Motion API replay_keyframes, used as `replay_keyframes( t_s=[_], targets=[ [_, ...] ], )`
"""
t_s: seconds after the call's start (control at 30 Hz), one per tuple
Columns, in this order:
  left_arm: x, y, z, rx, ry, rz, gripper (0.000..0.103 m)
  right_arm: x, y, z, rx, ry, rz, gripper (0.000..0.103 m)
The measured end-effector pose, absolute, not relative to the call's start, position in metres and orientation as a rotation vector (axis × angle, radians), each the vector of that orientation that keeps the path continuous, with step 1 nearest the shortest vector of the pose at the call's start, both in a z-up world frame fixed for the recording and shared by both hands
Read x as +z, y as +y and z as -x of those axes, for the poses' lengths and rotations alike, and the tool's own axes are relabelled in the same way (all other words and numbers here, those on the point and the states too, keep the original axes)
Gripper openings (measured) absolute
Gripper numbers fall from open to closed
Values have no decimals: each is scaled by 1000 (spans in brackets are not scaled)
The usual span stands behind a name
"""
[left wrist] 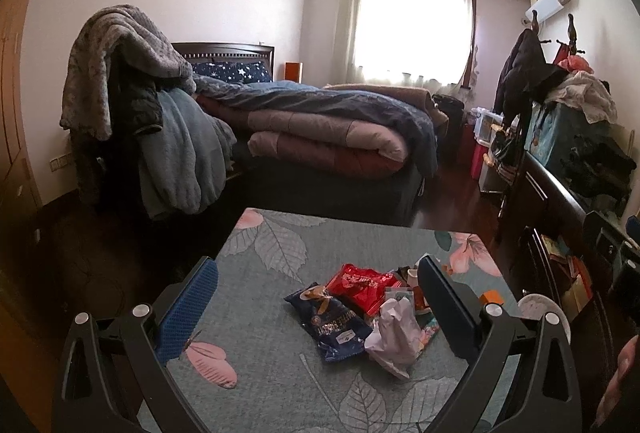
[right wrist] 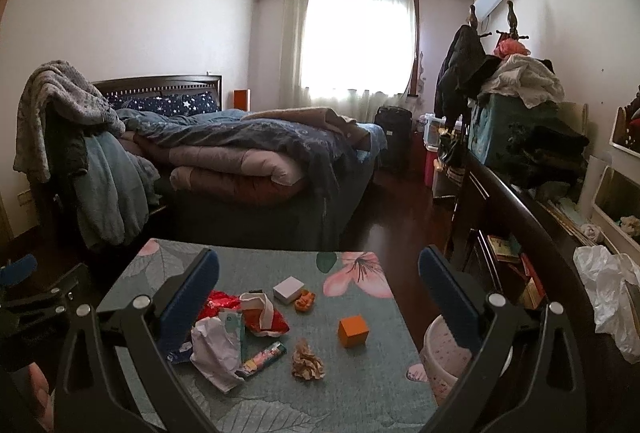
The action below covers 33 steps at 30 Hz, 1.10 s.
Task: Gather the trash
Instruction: 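Grasp the blue Waffle Biscuit wrapper with the left gripper while the right gripper approaches the crumpled white tissue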
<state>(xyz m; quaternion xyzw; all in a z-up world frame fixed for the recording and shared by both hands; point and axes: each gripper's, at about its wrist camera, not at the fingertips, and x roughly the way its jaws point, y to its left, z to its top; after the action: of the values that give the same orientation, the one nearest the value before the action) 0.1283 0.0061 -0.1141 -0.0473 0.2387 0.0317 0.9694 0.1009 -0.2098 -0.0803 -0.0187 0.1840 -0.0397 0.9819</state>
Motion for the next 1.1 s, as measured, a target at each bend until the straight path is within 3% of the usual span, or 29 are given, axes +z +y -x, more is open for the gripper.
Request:
replay_keyframes(
  t_s=[0.57,1.0,1.1],
  targets=[
    [-198,13,-203,95,668,119,99,-204,-226,-164,-21,731,-25,100],
    [-275,11,-275,187,867,175,99,-232,-215,-186,27,788,-22,100],
    [-280,18,-274,173,858,237,88,-236,-212,-190,37,805,-23,100]
  ],
)
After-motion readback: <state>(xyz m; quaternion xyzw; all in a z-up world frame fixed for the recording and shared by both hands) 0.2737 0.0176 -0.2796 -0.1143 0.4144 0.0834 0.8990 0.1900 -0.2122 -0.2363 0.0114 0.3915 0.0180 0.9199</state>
